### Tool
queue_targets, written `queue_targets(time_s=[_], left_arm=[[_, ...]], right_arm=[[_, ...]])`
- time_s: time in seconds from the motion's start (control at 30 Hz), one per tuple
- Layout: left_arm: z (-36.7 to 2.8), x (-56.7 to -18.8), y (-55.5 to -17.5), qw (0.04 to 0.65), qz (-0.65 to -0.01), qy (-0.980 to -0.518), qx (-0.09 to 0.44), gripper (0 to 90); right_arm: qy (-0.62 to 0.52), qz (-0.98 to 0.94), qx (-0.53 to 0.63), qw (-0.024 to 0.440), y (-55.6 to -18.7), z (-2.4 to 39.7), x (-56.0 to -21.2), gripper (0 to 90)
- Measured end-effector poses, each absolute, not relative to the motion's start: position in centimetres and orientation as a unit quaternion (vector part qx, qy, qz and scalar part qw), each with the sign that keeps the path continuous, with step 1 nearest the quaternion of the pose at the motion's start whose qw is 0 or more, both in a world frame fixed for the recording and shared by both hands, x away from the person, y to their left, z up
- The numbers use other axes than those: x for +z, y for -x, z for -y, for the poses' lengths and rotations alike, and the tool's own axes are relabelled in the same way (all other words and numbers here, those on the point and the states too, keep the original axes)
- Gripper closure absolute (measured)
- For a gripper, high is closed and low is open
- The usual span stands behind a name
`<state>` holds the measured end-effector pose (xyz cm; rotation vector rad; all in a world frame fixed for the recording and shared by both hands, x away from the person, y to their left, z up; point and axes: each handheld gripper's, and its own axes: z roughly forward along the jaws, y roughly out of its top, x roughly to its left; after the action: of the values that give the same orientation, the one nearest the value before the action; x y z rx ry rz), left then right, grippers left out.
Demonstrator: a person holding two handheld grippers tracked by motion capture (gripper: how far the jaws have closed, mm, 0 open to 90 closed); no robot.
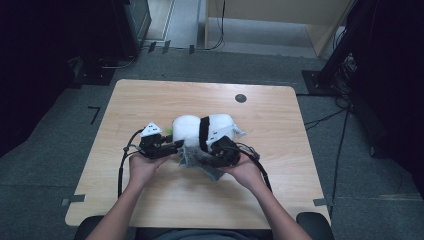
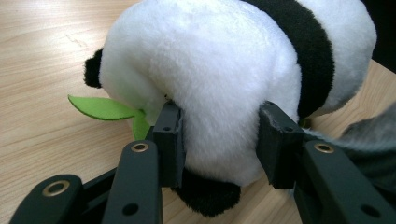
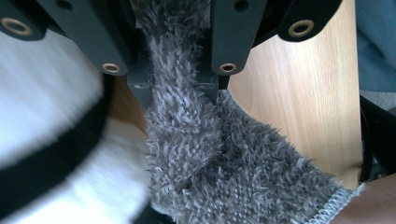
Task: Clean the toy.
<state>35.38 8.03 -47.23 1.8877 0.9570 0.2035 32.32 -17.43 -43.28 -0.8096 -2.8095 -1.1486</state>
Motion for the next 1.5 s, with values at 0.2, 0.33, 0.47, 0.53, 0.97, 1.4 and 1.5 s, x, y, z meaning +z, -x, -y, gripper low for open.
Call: queue_targets(time_s=[0.2, 0.33, 0.47, 0.53, 0.97, 1.4, 1.5], left_arm=[[-8.0, -47.2, -35.4, 0.486, -0.393, -0.776, 0.083, 56.9], [-8.0, -47.2, -35.4, 0.485, -0.392, -0.777, 0.083, 57.0], [-8.1, -47.2, -35.4, 0.485, -0.392, -0.777, 0.083, 57.0], [-8.1, -47.2, -35.4, 0.484, -0.392, -0.778, 0.083, 57.0], [-8.0, -47.3, -35.4, 0.485, -0.392, -0.777, 0.080, 57.3], [-8.0, -47.4, -35.4, 0.482, -0.392, -0.779, 0.083, 57.9], [-8.0, -47.4, -35.4, 0.482, -0.392, -0.779, 0.083, 57.9]], right_arm=[[0.259, 0.898, -0.356, 0.001, -33.9, 14.8, -44.5, 76.6], [0.277, 0.891, -0.359, -0.001, -35.0, 15.2, -45.2, 76.6], [0.288, 0.887, -0.362, -0.011, -34.9, 16.6, -45.0, 76.6], [0.294, 0.884, -0.363, -0.017, -34.7, 17.5, -44.9, 76.6], [0.333, 0.870, -0.361, -0.037, -33.5, 24.1, -44.3, 76.5], [0.388, 0.851, -0.350, -0.048, -33.7, 29.3, -44.8, 76.6], [0.404, 0.849, -0.338, -0.044, -34.2, 30.2, -45.6, 76.6]])
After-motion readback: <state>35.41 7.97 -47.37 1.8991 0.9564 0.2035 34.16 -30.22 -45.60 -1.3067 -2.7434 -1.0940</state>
